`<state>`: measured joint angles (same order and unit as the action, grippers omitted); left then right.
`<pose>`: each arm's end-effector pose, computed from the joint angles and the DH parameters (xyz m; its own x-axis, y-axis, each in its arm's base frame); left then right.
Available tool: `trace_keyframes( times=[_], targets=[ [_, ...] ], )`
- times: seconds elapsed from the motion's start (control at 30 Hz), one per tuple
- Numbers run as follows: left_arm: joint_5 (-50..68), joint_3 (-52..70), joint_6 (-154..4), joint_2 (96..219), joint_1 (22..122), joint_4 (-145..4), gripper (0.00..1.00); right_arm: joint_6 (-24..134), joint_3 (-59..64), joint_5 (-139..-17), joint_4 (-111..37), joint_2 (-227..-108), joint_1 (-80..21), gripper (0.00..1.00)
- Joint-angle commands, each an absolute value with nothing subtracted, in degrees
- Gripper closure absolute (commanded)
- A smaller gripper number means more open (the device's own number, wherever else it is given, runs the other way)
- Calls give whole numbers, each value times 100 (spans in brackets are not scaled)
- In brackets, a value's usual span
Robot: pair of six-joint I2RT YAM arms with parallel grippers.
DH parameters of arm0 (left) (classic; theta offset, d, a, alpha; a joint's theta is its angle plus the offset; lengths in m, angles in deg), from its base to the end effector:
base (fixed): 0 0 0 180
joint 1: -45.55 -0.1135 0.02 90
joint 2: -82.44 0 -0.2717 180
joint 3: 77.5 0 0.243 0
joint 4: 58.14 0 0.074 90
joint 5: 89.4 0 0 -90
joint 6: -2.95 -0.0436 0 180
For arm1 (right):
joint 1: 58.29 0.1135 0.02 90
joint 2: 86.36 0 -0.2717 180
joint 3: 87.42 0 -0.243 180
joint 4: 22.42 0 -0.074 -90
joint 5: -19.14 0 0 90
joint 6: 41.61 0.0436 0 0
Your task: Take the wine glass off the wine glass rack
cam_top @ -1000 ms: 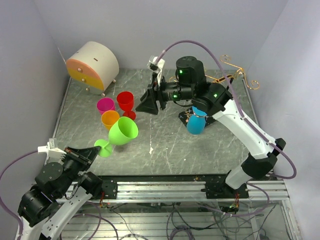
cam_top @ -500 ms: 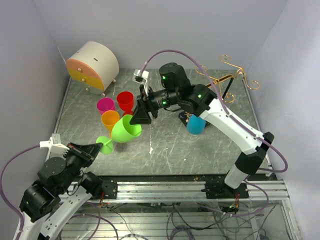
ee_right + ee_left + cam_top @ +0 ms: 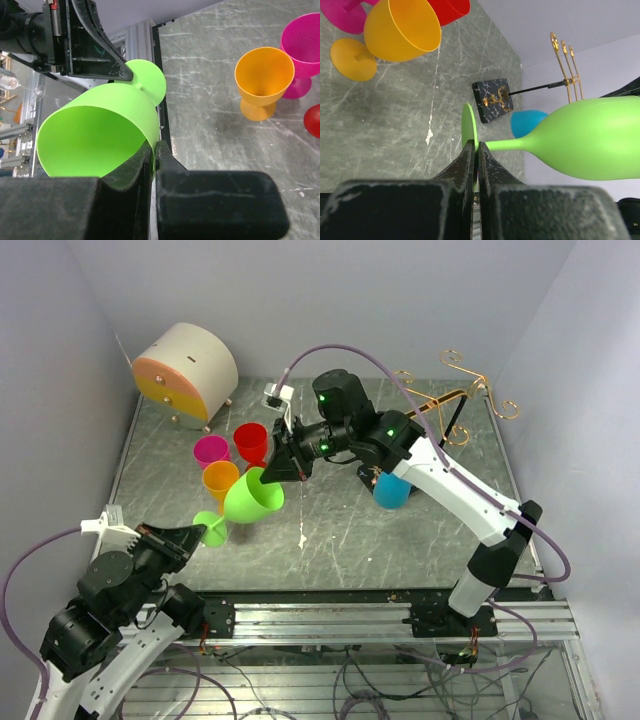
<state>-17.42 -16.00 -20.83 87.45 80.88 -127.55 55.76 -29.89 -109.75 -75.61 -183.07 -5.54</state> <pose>0.0046 0.0133 0.3140 -0.3517 -0.8174 -0.4563 -0.0444 0.5015 -0.8640 0.2000 0.3082 0.4392 -0.3993 -0.3601 -0.8431 -0.9132 0.0744 0.4007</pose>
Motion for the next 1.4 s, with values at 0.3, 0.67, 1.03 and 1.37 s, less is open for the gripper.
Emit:
trace_keyframes(
  times=[0.3, 0.67, 1.03, 1.37],
  targets=[
    [-3702, 371, -2340, 10380, 8069, -14584, 58, 5730, -3925, -8313, -8641, -18786, -547, 100],
    [-4068, 1078, -3447, 10895, 8066, -14406, 60, 5597, -4906, -6877, -9717, -20141, -546, 100],
    [-3748, 816, -3645, 11070, 8068, -14024, 61, 5550, -5319, -6711, -9938, -20745, -553, 100],
    [-3577, 614, -3557, 10971, 8070, -13954, 61, 5590, -5875, -6966, -9940, -21463, -550, 100]
  ],
)
